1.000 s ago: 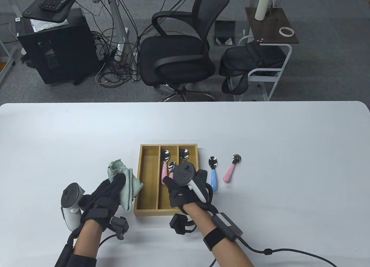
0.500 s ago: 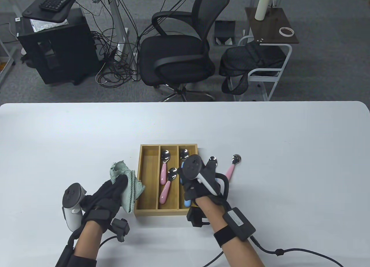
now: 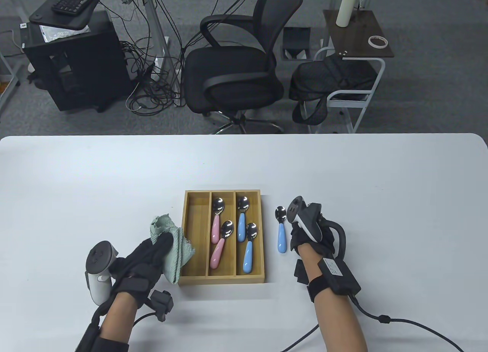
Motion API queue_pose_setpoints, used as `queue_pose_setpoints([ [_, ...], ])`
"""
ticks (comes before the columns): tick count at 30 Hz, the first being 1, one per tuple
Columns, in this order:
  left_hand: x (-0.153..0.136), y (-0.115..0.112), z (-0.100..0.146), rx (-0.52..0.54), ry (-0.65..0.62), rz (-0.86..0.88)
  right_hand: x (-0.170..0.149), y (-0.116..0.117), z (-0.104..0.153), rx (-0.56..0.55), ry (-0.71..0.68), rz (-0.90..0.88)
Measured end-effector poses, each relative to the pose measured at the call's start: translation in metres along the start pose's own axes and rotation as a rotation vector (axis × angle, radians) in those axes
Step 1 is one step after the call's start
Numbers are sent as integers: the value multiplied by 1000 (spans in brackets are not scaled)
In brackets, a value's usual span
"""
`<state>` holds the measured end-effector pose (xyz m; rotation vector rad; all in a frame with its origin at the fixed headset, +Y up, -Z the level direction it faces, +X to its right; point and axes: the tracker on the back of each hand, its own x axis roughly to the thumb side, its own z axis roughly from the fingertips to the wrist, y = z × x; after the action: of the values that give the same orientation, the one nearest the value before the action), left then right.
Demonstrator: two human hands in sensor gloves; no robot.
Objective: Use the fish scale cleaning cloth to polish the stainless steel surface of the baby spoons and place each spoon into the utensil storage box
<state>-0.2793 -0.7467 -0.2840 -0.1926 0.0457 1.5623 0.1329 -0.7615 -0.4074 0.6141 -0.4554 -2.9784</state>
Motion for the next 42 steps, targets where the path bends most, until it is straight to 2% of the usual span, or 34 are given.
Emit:
queue_pose_setpoints([
  [8, -1, -3, -1, -15, 4, -22, 10, 0, -17, 124, 54, 65],
  [10, -2, -4, -1, -17, 6, -24, 9, -1, -17, 154, 58, 40],
  [14, -2, -6, 0, -20, 3, -34, 5, 2, -10, 264, 38, 103],
  [23, -1, -9, 2, -41, -14, -31, -5, 9, 16, 241, 9, 165],
  [28, -1, -10, 2, -51, -20, -20, -11, 11, 24, 279, 14, 58],
  [34, -1, -11, 2, -62, -22, -14, -15, 11, 29, 242, -4, 34],
  [38, 0, -11, 3, -68, -23, -8, -17, 15, 29, 279, -40, 53],
  [42, 0, -12, 3, -80, -20, 16, -26, 14, 36, 172, -64, 120],
])
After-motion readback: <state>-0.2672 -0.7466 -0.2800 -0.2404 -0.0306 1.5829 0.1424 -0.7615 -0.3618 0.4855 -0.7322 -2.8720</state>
